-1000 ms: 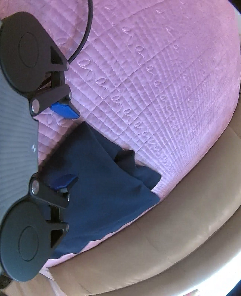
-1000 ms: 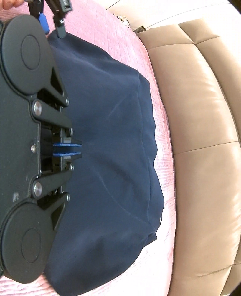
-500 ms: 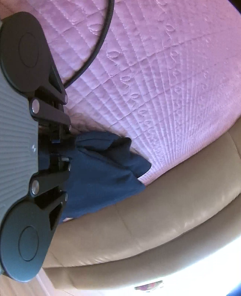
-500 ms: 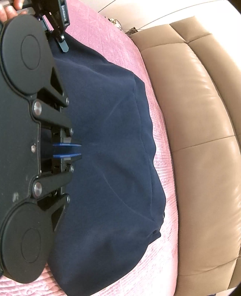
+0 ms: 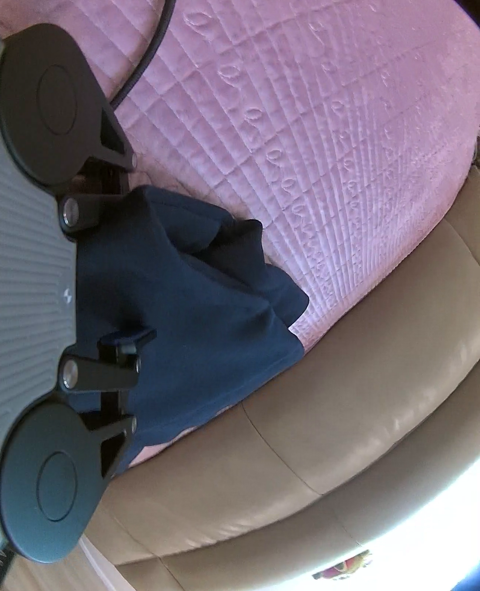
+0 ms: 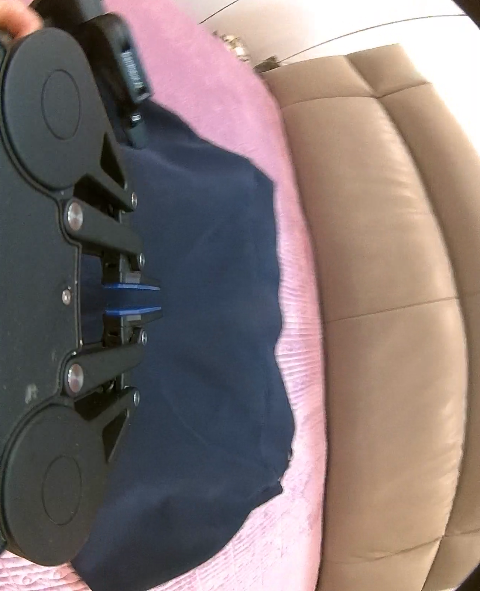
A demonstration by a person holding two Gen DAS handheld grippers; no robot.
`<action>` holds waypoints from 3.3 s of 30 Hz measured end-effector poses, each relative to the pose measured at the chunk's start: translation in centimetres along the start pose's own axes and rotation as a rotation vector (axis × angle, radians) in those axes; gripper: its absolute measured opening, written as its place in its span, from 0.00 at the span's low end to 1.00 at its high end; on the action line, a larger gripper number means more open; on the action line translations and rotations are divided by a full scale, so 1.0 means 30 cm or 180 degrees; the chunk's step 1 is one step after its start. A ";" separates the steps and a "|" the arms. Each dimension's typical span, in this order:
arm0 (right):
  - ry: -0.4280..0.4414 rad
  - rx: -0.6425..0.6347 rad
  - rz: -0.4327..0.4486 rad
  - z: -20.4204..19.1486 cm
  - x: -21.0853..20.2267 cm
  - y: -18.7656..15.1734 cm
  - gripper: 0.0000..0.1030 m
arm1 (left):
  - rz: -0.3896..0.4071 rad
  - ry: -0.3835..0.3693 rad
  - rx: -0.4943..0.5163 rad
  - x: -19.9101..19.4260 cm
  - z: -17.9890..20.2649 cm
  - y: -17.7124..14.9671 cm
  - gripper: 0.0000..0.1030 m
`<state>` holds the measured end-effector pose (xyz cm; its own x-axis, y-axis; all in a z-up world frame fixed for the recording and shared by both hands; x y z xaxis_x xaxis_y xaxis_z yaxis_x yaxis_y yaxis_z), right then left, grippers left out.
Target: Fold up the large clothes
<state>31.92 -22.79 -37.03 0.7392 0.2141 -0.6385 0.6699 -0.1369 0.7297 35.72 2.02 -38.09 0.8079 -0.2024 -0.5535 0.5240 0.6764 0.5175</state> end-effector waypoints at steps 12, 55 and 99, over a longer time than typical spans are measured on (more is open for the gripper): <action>0.0015 0.0326 -0.0453 0.047 0.118 -0.054 0.10 | 0.0267 -0.0542 0.0850 -0.098 0.236 0.061 0.07; 0.1032 0.2350 -0.0405 0.801 0.076 0.137 0.81 | -0.0791 -0.1811 0.2693 0.107 0.773 -0.502 0.06; 0.0109 0.0243 -0.0448 0.494 0.310 0.390 0.00 | -0.0943 -0.1298 0.2559 0.122 0.677 -0.432 0.16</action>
<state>47.64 -36.72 -38.06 0.6358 0.2691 -0.7235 0.7710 -0.1760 0.6120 37.37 -21.87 -33.55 0.5646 -0.6222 -0.5424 0.6287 -0.1017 0.7710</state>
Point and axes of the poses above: each gripper's, at about its wrist camera, not at the fingertips, and x roughly the way its jaws point, z to its right, y to its top, the point moved 1 cm from there along x, roughly the way its jaws point, and after that the axes turned 2 degrees about y, right-handed, at the moved point
